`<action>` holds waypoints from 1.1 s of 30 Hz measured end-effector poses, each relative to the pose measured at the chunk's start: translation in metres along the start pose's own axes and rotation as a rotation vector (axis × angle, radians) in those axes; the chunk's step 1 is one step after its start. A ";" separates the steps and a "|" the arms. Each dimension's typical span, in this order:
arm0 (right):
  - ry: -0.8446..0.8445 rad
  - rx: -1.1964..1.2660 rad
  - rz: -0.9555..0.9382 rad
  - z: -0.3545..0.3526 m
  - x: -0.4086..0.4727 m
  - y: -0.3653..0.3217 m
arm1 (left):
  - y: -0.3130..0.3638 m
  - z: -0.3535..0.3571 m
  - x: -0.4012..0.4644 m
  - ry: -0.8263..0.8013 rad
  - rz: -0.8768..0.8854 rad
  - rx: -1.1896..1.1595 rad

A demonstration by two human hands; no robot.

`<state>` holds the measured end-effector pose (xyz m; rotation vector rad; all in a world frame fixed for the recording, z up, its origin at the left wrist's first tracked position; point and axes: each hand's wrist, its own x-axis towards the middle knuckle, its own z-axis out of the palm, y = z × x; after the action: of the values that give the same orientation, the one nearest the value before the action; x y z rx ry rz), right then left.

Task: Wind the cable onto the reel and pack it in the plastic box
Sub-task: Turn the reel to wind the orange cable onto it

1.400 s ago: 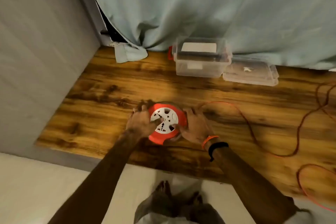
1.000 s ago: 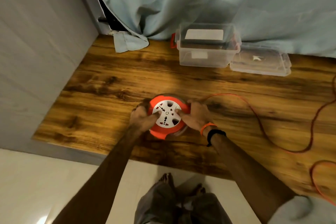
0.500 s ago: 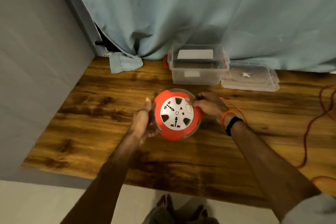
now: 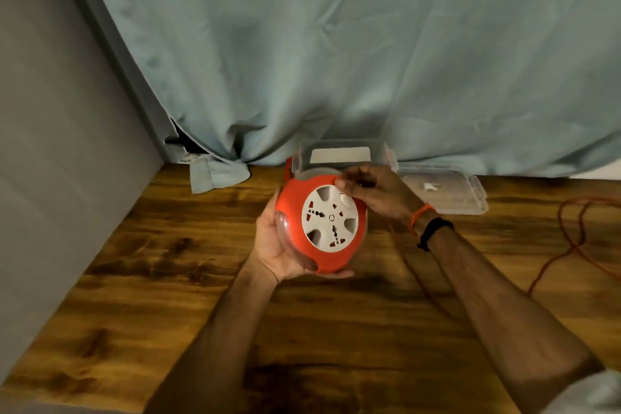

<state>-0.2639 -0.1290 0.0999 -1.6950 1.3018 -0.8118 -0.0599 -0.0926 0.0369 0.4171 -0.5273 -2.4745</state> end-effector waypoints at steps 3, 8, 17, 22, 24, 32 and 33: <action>0.154 -0.227 -0.175 -0.001 -0.005 -0.005 | 0.000 -0.002 0.010 0.046 0.062 -0.023; 0.281 -0.716 -0.439 0.003 -0.027 -0.003 | 0.006 -0.003 0.021 0.162 0.124 -0.076; 0.256 -1.003 -0.604 0.006 -0.025 0.002 | 0.014 -0.003 0.029 0.065 0.116 -0.015; 0.274 -0.948 -0.572 0.020 -0.020 0.011 | 0.013 -0.009 0.035 -0.049 0.136 0.000; 0.302 -0.898 -0.532 0.025 -0.019 0.016 | 0.013 -0.012 0.037 -0.077 0.151 0.034; 0.469 -0.463 -0.197 0.051 -0.017 0.030 | -0.005 -0.025 0.051 0.006 0.476 0.163; 0.476 -0.394 -0.123 0.055 -0.015 0.032 | -0.007 -0.027 0.053 0.020 0.505 0.178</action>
<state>-0.2340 -0.1064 0.0470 -1.9765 1.7836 -1.1370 -0.0942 -0.1258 0.0006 0.3281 -0.7454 -1.9456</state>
